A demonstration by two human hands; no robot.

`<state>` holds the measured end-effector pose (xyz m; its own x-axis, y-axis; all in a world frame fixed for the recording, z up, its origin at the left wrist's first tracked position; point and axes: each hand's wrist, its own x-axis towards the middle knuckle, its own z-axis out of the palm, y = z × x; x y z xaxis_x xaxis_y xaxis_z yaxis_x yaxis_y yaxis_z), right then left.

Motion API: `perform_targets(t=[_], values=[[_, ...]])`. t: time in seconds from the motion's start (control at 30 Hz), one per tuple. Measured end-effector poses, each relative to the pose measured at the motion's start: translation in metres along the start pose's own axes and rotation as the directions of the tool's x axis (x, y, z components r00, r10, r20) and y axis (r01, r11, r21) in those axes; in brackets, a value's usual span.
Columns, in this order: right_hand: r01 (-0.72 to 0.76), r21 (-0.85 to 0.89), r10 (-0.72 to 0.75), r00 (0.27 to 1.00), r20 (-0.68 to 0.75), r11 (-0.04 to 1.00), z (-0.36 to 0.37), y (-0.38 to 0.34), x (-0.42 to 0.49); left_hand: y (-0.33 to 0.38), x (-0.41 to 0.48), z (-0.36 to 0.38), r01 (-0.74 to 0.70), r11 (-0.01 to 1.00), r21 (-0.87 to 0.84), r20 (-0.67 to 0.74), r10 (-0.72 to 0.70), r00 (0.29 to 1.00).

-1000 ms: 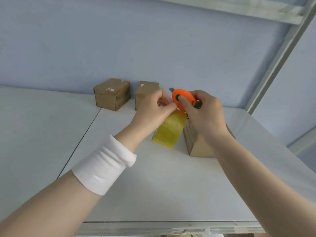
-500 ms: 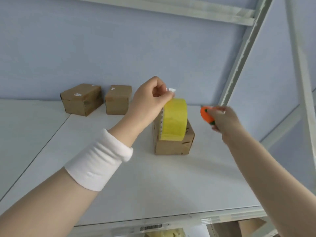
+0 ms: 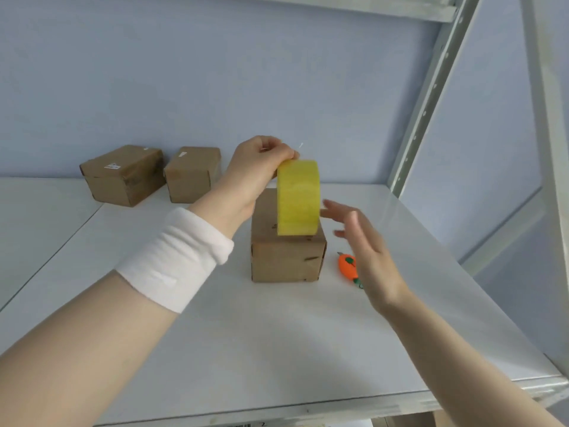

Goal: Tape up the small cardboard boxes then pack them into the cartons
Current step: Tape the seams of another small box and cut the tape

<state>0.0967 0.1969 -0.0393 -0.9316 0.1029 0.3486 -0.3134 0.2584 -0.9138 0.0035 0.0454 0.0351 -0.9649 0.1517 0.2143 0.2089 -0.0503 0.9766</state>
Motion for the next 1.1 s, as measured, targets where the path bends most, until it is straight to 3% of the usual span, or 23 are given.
perform_targets(t=[0.07,0.1,0.23,0.37,0.47,0.57,0.73,0.87,1.1], values=[[0.047,0.039,-0.052,0.99,0.132,0.998,0.014,-0.012,0.004,-0.002,0.015,0.005,0.096,0.994,-0.043,0.018,-0.096,0.995],[0.032,0.058,-0.039,0.992,0.124,0.998,0.019,-0.015,0.011,-0.003,0.023,0.007,0.119,0.993,-0.025,0.026,-0.118,0.993],[0.009,0.038,-0.006,0.996,-0.091,0.999,0.024,-0.018,0.04,-0.006,0.055,0.0,0.187,0.978,0.094,0.138,-0.198,0.97],[-0.046,0.016,0.049,0.981,-0.186,0.999,0.029,-0.016,0.063,-0.022,0.088,-0.008,0.231,0.939,0.254,0.238,-0.292,0.926],[-0.097,0.063,0.108,0.972,-0.21,0.993,0.031,-0.01,0.074,-0.039,0.106,-0.008,0.185,0.905,0.383,0.288,-0.307,0.907],[-0.133,0.13,0.153,0.975,-0.159,0.983,0.033,0.0,0.075,-0.059,0.118,-0.007,0.206,0.897,0.392,0.299,-0.336,0.893],[-0.158,-0.043,0.133,0.926,-0.353,0.986,0.05,0.01,0.09,-0.078,0.126,-0.008,0.214,0.942,0.257,0.328,-0.294,0.898],[-0.113,-0.026,0.087,0.868,-0.489,0.993,0.062,0.012,0.097,-0.092,0.128,-0.009,0.112,0.912,0.395,0.28,-0.235,0.931],[-0.097,-0.029,0.068,0.853,-0.517,0.995,0.063,0.013,0.096,-0.095,0.126,-0.01,-0.057,0.843,0.534,0.323,-0.142,0.936]])
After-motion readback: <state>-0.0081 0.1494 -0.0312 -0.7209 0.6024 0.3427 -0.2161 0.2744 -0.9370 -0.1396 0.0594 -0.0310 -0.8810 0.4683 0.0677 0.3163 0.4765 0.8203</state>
